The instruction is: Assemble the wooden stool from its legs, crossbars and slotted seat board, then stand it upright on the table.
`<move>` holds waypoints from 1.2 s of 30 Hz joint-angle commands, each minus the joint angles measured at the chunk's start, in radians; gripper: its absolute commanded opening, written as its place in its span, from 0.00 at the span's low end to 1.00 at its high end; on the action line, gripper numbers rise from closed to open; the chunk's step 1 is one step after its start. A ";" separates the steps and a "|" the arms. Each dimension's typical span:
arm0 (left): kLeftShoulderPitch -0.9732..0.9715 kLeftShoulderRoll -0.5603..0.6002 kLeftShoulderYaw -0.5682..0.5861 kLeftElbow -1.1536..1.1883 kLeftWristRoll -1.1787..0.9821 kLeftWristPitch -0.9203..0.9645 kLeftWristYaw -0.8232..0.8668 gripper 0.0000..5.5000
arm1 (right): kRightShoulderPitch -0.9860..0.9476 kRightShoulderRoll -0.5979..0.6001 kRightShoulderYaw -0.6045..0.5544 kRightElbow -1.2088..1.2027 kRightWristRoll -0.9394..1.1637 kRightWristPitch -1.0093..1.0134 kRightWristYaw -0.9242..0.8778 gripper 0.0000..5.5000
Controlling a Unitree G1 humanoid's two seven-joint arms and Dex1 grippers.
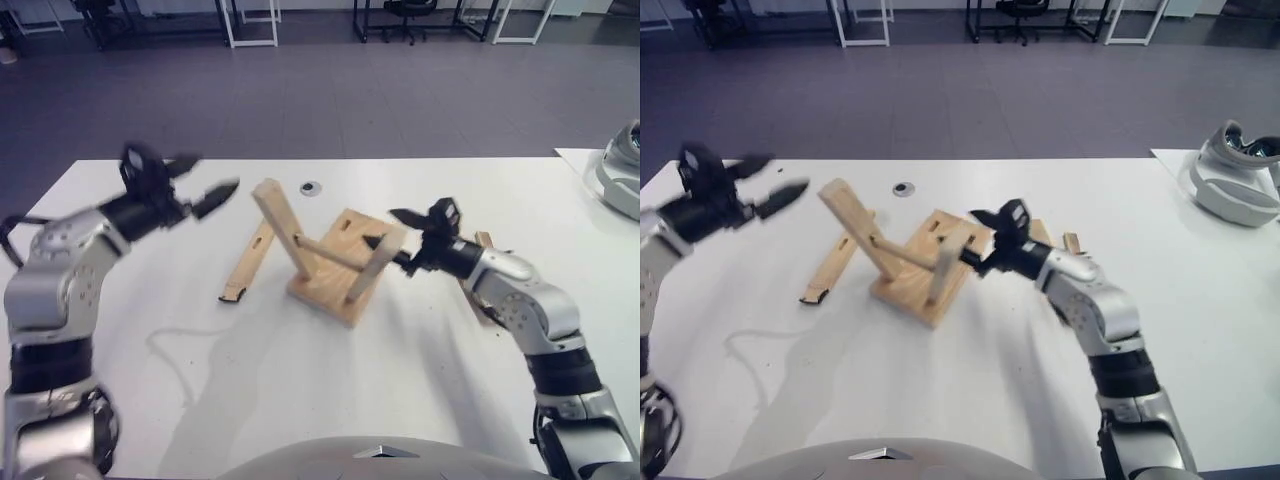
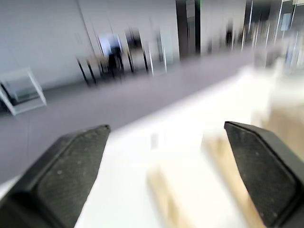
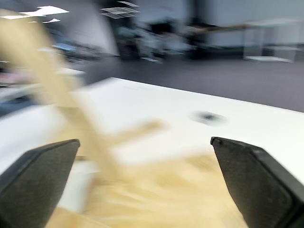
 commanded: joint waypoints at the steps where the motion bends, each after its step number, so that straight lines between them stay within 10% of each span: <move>1: 0.202 0.126 -0.110 0.002 0.141 -0.109 -0.150 0.81 | -0.028 0.001 0.079 -0.031 -0.086 -0.017 0.016 0.94; 9: 0.064 0.028 -0.472 -0.024 0.427 -0.178 -0.134 0.81 | -0.229 -0.141 0.220 0.781 -0.733 -0.509 -0.153 0.94; 18: -0.352 -0.258 -0.583 0.538 0.591 -0.402 -0.021 0.81 | 0.061 -0.347 0.133 0.345 -0.544 -0.525 0.254 0.94; 23: -0.432 -0.177 -0.447 0.809 0.531 -0.575 -0.068 0.81 | -0.018 -0.380 0.006 0.393 -0.605 -0.538 0.168 0.94; 28: -0.301 -0.025 -0.331 0.552 0.437 -0.547 -0.178 0.81 | -0.165 -0.207 0.021 0.613 -0.689 -0.598 -0.016 0.94; 36: -0.137 -0.079 -0.531 0.229 0.566 -0.412 -0.175 0.81 | -0.310 -0.116 0.169 0.956 -0.866 -0.764 0.007 0.94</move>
